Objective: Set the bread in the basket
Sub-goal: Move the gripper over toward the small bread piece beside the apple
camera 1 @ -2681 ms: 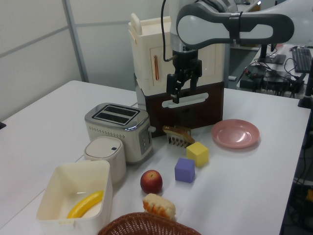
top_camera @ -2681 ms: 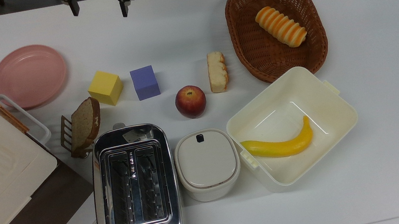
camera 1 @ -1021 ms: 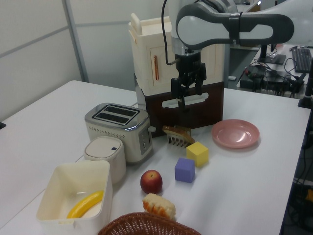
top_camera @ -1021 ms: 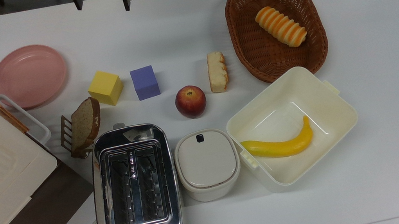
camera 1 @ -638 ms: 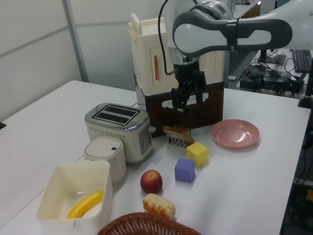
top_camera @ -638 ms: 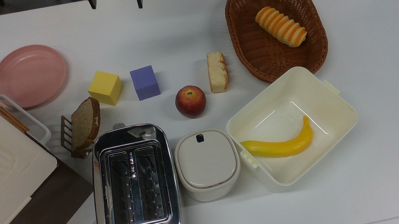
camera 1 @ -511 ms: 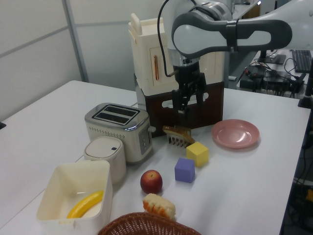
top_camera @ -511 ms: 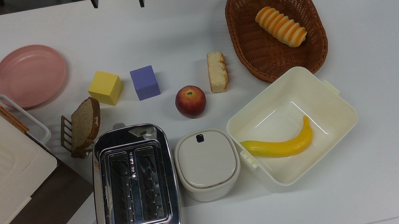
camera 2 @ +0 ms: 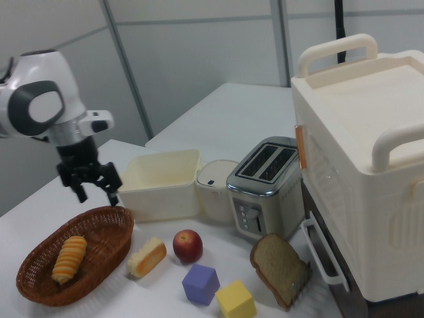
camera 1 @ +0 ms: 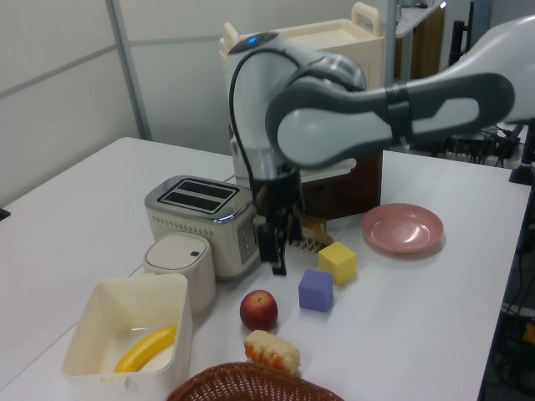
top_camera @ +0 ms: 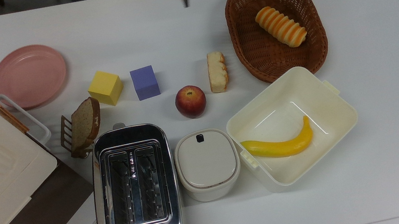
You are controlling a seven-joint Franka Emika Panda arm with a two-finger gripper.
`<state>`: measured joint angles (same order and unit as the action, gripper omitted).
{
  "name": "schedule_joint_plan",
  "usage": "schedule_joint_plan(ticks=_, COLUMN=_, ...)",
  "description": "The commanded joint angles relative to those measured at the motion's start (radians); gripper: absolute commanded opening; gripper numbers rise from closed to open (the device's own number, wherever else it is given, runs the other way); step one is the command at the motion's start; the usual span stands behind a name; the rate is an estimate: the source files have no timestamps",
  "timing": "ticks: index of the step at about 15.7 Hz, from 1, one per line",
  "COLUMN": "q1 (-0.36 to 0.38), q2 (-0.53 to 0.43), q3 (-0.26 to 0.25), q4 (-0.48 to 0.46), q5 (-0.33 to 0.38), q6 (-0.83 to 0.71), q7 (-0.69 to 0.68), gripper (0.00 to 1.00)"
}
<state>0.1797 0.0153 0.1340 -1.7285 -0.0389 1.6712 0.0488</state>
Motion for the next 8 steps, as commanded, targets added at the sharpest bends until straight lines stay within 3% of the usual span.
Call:
schedule_joint_plan(ticks=1, q1=0.033, q2=-0.048, q3=0.073, q4=-0.091, q5=0.002, q6=0.035, q7=-0.015, gripper=1.0)
schedule_joint_plan(ticks=4, q1=0.037, q2=-0.046, q3=0.163, q4=-0.138, q5=-0.006, q6=0.03, q7=-0.014, gripper=1.0)
schedule_joint_plan(ticks=8, q1=0.044, q2=-0.041, q3=0.246, q4=-0.201, q5=-0.016, q6=0.032, q7=-0.015, gripper=1.0)
